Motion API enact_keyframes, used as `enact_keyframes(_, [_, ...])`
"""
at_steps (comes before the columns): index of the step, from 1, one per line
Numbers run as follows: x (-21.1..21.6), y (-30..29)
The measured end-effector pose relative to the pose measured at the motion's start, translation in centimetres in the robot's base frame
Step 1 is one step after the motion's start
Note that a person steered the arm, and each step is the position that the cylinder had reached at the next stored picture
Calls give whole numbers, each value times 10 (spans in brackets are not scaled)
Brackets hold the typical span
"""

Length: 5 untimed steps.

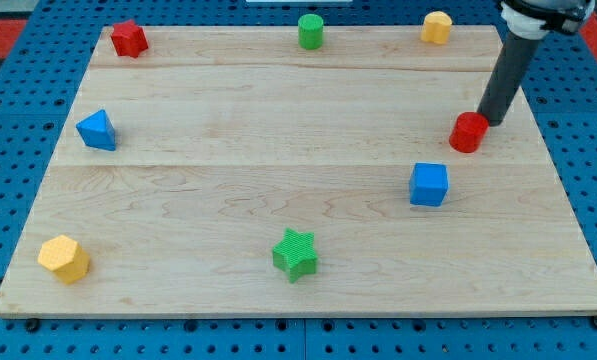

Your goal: Move your arm to the top right

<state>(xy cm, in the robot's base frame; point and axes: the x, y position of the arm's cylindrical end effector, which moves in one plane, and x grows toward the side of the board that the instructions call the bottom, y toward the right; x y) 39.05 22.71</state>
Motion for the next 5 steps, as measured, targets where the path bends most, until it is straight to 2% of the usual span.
enact_keyframes(1, [5,-56])
enact_keyframes(2, [-2,-80])
enact_keyframes(4, [-126,24])
enact_keyframes(5, [-185,30])
